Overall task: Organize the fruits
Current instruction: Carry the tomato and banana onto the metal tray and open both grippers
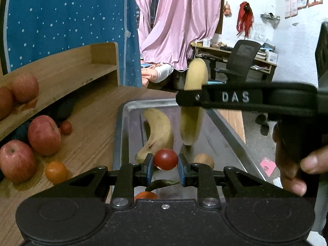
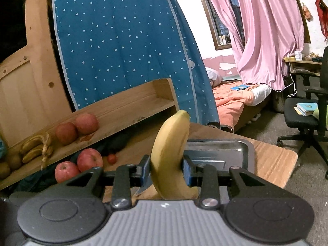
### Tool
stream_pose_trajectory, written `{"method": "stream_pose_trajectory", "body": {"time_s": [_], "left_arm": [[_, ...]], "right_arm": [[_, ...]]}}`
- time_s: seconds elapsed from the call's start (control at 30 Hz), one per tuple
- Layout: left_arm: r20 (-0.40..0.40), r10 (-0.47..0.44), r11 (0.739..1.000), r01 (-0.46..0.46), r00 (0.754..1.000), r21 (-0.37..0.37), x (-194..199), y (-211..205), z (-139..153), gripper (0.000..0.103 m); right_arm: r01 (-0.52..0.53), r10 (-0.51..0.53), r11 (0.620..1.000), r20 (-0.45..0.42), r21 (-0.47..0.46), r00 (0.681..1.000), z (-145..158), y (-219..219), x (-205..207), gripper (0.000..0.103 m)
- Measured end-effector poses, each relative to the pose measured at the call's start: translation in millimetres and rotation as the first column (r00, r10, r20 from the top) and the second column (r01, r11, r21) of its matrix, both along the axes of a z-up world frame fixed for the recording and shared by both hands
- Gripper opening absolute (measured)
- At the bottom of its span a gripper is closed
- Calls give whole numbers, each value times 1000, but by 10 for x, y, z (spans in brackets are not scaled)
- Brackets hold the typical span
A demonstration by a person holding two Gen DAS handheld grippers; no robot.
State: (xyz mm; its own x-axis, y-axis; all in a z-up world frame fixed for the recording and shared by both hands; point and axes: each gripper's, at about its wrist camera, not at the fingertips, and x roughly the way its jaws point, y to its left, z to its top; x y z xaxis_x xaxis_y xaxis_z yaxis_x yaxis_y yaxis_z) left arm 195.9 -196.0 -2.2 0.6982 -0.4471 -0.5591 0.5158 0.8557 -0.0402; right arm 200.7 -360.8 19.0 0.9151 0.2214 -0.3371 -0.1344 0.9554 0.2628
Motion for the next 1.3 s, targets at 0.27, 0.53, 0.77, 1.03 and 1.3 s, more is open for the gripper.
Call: {"method": "stream_pose_trajectory", "body": {"time_s": [0.27, 0.53, 0.77, 1.03, 1.3], "left_arm": [[-21, 6, 1000, -6, 1000, 2, 57, 15, -51, 26], [-38, 14, 1000, -13, 999, 11, 99, 19, -104, 27], [-47, 17, 1000, -17, 999, 19, 111, 10, -131, 27], [-50, 15, 1000, -15, 999, 13, 121, 12, -132, 27], [-46, 12, 1000, -12, 999, 10, 115, 17, -136, 30]], "right_arm": [[-15, 14, 1000, -11, -16, 1000, 19, 57, 122, 37], [-42, 41, 999, -37, -34, 998, 21, 132, 252, 39], [-59, 57, 998, -66, -25, 996, -18, 180, 356, 43], [-69, 65, 997, -100, -28, 993, -97, 200, 406, 51], [-38, 37, 999, -109, -8, 993, -98, 103, 385, 55]]}}
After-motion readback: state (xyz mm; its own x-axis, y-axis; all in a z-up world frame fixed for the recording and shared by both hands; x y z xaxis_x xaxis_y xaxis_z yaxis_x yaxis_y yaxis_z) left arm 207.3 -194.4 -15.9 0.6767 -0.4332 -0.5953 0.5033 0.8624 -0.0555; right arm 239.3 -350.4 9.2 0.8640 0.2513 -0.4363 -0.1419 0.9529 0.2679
